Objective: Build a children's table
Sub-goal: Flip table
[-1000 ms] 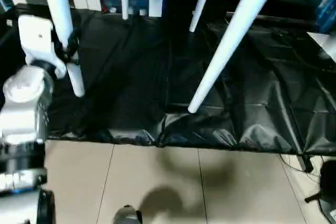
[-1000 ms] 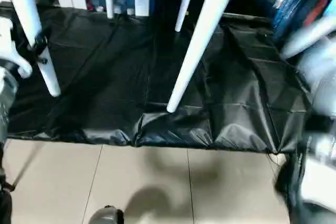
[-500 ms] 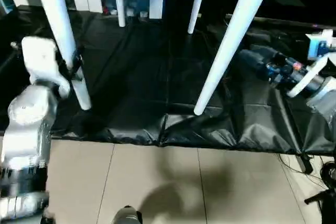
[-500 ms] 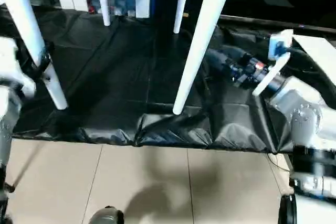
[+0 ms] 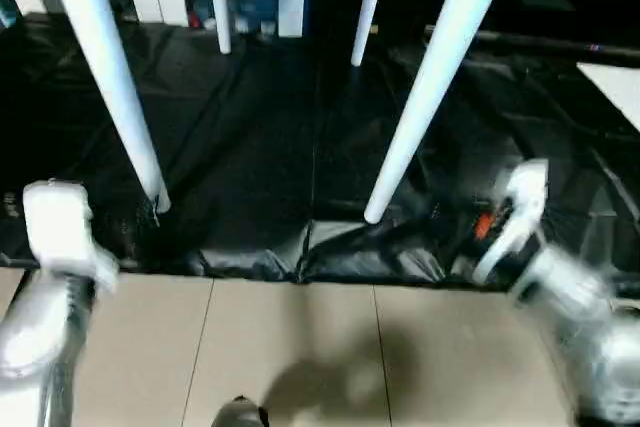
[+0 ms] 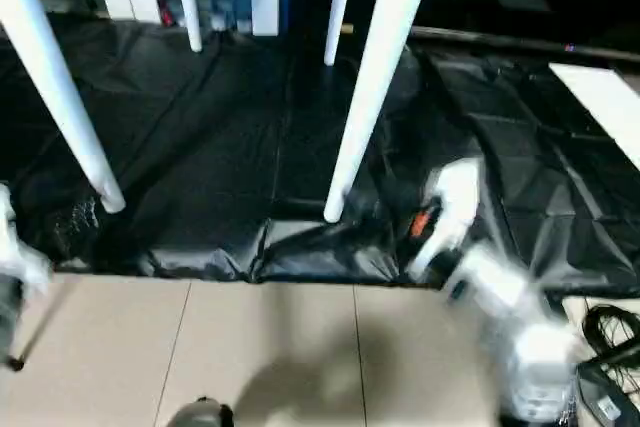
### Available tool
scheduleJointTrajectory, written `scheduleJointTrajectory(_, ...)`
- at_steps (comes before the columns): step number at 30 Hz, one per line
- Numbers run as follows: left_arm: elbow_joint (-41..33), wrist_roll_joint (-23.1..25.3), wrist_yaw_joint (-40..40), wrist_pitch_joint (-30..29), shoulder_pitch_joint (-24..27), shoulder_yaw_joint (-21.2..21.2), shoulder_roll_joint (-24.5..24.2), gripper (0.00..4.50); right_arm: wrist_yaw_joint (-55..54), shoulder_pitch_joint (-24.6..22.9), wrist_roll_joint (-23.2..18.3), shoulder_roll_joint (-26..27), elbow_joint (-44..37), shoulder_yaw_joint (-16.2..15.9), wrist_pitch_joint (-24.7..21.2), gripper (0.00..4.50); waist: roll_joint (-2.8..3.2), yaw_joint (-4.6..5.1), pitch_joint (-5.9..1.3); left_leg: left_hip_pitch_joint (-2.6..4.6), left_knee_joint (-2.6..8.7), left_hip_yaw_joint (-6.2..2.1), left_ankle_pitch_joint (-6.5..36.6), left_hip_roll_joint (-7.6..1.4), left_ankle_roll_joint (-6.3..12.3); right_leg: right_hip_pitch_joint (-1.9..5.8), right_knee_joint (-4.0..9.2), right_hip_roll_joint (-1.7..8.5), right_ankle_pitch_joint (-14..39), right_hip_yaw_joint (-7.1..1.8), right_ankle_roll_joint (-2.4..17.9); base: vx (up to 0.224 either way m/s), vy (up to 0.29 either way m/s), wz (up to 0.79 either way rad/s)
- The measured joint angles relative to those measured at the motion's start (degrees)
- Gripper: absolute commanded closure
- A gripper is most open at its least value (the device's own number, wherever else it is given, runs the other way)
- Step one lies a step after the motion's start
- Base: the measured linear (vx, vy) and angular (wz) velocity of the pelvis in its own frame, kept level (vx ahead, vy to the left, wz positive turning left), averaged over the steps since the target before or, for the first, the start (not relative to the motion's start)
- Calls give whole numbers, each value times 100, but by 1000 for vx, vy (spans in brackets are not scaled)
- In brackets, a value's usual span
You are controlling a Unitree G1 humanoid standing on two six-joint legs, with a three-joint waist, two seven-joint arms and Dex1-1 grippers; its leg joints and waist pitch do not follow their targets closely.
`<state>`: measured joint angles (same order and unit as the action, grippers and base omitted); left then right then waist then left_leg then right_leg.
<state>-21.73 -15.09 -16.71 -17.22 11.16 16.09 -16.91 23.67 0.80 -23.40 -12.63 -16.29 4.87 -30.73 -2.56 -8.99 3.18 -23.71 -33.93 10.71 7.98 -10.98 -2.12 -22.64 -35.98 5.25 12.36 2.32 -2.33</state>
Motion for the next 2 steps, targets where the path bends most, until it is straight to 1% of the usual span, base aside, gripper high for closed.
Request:
scheduleJointTrajectory(1,-235,-12,64,-87,209,-80,73,127,-125,-196,147,-11,-149,-96,17,48,1,13,-3,11,7,-5,0,3,0,12,24,0,0,1,0,0,0,0)
scheduleJointTrajectory(2,-415,-7,106,-145,389,-168,151,127,-203,-389,263,-16,-241,-186,29,48,-1,35,-4,37,15,-9,1,6,2,41,56,-1,0,4,-1,0,0,0)
